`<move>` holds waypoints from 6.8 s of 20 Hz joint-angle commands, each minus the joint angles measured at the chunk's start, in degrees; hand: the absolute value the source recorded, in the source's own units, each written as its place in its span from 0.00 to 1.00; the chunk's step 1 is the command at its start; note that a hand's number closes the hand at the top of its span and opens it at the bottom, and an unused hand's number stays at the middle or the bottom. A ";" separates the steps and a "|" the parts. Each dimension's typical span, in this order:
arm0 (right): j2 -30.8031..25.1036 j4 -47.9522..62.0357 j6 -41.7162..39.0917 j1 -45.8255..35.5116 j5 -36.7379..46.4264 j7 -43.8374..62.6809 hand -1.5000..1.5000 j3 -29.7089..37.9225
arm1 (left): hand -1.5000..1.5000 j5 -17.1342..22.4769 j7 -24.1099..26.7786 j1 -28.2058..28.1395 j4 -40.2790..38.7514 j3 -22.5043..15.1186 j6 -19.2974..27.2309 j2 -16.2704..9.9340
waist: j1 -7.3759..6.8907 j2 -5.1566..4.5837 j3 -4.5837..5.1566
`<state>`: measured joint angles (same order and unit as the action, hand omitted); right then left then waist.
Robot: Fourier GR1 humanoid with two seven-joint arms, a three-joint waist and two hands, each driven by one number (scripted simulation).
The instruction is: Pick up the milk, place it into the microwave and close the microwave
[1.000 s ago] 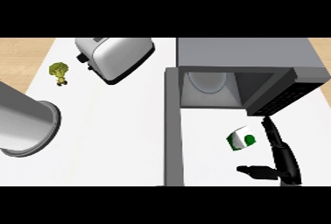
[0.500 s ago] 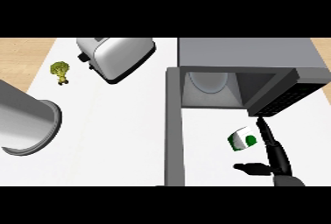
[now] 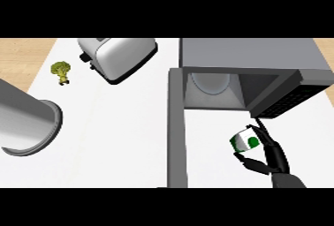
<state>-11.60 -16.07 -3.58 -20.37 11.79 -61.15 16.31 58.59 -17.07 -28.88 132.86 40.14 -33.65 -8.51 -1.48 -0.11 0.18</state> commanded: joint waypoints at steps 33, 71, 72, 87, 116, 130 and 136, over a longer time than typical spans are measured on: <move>4.49 -0.85 6.91 -17.47 -2.55 4.54 1.00 2.29 | 0.00 0.68 -5.10 3.26 -2.30 2.93 -4.67 3.23 | 0.37 -0.24 -0.24; -10.20 9.71 26.31 -38.41 1.89 22.53 1.00 2.22 | 0.00 -0.54 -6.60 15.12 -8.79 0.61 -3.62 -4.04 | -7.15 -4.64 -0.61; -10.05 10.07 26.48 -38.15 2.17 22.49 1.00 1.89 | 0.00 -0.41 -6.32 16.08 -8.80 0.66 -3.54 -4.56 | -7.18 -4.78 -0.63; -12.17 12.01 27.16 -39.49 -0.08 21.69 1.00 2.83 | 0.00 -3.06 -6.15 17.36 -10.33 0.43 -5.12 -5.13 | -9.46 -5.48 -0.61; -2.39 12.18 28.57 -49.60 1.71 30.08 0.00 -0.86 | 0.00 -9.26 -6.66 22.65 -15.58 -3.76 -6.99 -5.82 | -10.80 -4.29 -0.31; -2.69 10.96 31.87 -48.13 -0.86 26.39 0.00 1.37 | 0.00 -12.97 -6.23 21.22 -16.30 -5.95 -9.04 -2.55 | -6.65 -2.89 -0.34; -4.13 11.73 26.28 -45.97 -0.51 25.68 0.00 0.70 | 0.00 -15.75 -4.77 17.68 -15.29 -8.25 -12.81 2.27 | -4.12 -1.96 -0.31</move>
<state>-13.03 -3.91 26.80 -65.28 10.70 -36.31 17.61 44.07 -22.17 -9.64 117.04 33.30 -45.03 -8.42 -7.58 -4.29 -1.56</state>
